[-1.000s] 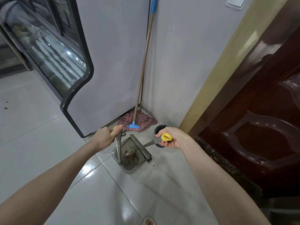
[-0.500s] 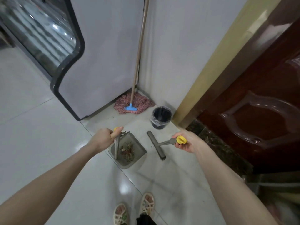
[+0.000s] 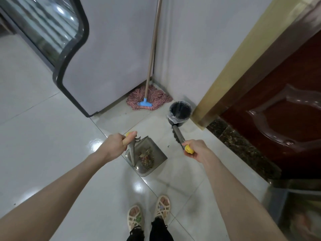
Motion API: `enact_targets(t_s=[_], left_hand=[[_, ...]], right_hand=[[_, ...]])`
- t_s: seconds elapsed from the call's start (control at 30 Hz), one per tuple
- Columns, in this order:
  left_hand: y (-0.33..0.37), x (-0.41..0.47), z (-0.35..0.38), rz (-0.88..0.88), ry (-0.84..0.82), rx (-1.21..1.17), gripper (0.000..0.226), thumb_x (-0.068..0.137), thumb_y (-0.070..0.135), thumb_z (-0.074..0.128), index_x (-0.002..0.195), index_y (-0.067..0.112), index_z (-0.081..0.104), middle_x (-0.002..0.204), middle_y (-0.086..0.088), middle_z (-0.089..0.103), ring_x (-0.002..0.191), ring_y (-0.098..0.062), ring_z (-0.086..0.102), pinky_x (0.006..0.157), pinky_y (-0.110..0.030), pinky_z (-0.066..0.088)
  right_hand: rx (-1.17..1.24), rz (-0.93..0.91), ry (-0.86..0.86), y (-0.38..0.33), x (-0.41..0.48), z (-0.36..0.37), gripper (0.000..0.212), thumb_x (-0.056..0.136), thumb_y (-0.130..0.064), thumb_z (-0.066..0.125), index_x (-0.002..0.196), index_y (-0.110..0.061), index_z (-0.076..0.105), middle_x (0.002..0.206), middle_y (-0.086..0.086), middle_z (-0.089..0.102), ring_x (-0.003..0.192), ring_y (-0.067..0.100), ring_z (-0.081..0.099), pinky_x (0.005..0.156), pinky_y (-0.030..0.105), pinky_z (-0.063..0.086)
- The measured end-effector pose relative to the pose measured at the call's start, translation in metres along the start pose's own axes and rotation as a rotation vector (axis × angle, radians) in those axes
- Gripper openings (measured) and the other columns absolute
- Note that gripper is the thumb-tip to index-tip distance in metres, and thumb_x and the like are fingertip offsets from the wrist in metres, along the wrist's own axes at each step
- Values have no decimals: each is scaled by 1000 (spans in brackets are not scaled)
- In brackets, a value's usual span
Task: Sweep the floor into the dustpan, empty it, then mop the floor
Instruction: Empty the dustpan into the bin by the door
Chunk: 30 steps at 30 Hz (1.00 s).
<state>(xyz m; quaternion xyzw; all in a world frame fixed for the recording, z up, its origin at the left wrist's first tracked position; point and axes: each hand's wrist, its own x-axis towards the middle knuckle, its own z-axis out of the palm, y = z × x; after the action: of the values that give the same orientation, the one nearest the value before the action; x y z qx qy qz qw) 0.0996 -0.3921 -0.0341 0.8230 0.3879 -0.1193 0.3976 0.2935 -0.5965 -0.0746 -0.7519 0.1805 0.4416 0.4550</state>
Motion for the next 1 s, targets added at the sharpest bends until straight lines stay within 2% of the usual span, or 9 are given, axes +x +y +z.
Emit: enact_targets(t_s=[0.1,0.27,0.4,0.47,0.67,0.8,1.0], left_hand=[[-1,3,-2,-12,9,-10,70,92,62,35,55,4,51,49,-5,47,47,-19,47,50,-27,36],[-5,2,-2,-12,13,-13,71,93,61,34,55,3,51,49,-5,47,49,-19,48,50,-26,36],[-6,-3,-2,-2,10,-5,70,93,60,34,57,3,52,47,-4,45,48,-19,48,51,-25,37],[-7,-5,-3,5,15,-9,70,94,59,34,56,3,52,47,-4,46,48,-18,48,52,-25,36],[-9,-13,-4,4,-17,-14,70,93,61,34,57,4,51,49,-5,48,48,-18,48,52,-26,37],[-13,-14,-7,-37,-54,-34,72,91,66,31,61,4,54,52,-9,50,44,-24,49,47,-25,39],[-23,-17,-10,-30,-71,-69,71,90,66,33,65,3,54,44,-4,44,43,-23,45,46,-23,40]], right_hand=[[-28,17,-49,4,0,14,9,81,7,61,88,3,56,66,13,49,51,19,48,36,18,45],[-161,75,-164,15,-22,34,14,81,3,63,93,2,55,61,12,49,34,15,50,32,15,39],[-176,84,-228,5,-47,36,5,82,2,61,79,0,57,52,9,47,29,13,45,31,13,33],[-142,78,-231,-3,-55,31,15,84,2,57,70,-2,53,44,7,46,30,12,44,30,12,31],[-124,86,-174,-19,-63,13,12,83,0,57,72,-2,53,62,10,47,49,16,45,29,13,31],[-105,59,-176,-23,-64,15,12,82,0,57,72,-3,52,62,10,45,46,16,44,28,13,29],[-146,14,-127,-26,-59,14,9,83,0,59,74,-1,56,64,14,48,49,19,46,29,14,30]])
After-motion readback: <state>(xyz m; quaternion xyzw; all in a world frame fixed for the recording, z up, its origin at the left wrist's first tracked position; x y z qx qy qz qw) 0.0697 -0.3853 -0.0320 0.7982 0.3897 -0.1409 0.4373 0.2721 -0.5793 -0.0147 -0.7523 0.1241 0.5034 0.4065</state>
